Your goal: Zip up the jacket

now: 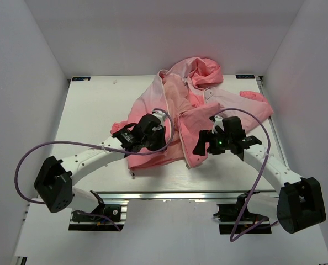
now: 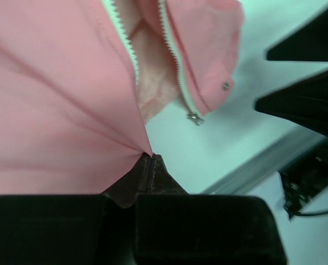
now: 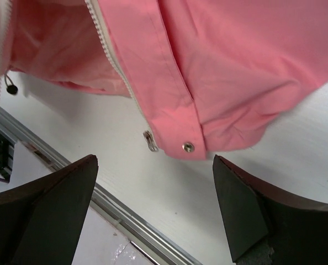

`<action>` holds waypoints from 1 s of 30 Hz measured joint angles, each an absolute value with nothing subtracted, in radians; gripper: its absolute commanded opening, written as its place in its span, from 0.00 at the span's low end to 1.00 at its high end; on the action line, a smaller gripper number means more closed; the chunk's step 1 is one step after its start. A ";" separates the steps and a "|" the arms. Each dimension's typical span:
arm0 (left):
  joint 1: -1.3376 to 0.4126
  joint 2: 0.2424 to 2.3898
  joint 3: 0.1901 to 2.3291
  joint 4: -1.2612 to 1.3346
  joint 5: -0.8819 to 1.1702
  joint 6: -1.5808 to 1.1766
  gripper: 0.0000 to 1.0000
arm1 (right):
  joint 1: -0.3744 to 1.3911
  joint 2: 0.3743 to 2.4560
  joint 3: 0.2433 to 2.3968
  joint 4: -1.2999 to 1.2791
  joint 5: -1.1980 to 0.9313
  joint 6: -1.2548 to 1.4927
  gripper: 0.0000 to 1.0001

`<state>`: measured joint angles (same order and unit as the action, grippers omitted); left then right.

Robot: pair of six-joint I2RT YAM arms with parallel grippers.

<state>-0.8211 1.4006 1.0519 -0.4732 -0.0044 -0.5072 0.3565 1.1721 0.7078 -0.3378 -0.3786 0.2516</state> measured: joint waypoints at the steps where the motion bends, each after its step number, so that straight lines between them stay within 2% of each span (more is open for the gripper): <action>1: -0.821 1.395 1.031 -0.442 0.028 -0.511 0.00 | 0.356 1.172 0.705 -0.334 -0.383 0.253 0.89; 8: -0.822 1.405 0.815 -0.311 0.128 -0.575 0.00 | 0.362 1.203 0.704 -0.317 -0.399 0.254 0.89; 16: -0.822 1.419 0.701 -0.382 0.004 -0.665 0.00 | 0.399 1.245 0.704 -0.316 -0.363 0.253 0.89; 17: -0.822 1.419 0.701 -0.391 -0.016 -0.677 0.03 | 0.410 1.250 0.704 -0.317 -0.350 0.252 0.89; 19: -0.822 1.419 0.704 -0.418 -0.057 -0.692 0.13 | 0.432 1.256 0.704 -0.323 -0.320 0.250 0.89; 20: -0.822 1.420 0.709 -0.442 -0.080 -0.699 0.28 | 0.444 1.258 0.704 -0.326 -0.304 0.250 0.89; 23: -0.822 1.438 0.739 -0.507 -0.133 -0.712 0.50 | 0.477 1.260 0.704 -0.345 -0.255 0.249 0.89; 24: -0.822 1.444 0.751 -0.526 -0.146 -0.716 0.65 | 0.487 1.260 0.704 -0.349 -0.240 0.247 0.89; 27: -0.822 1.448 0.779 -0.572 -0.179 -0.712 0.82 | 0.529 1.260 0.706 -0.360 -0.179 0.241 0.89; 29: -0.822 1.447 0.802 -0.603 -0.197 -0.703 0.85 | 0.572 1.260 0.709 -0.368 -0.134 0.232 0.89; 30: -0.822 1.445 0.818 -0.620 -0.207 -0.698 0.91 | 0.598 1.259 0.710 -0.371 -0.113 0.226 0.89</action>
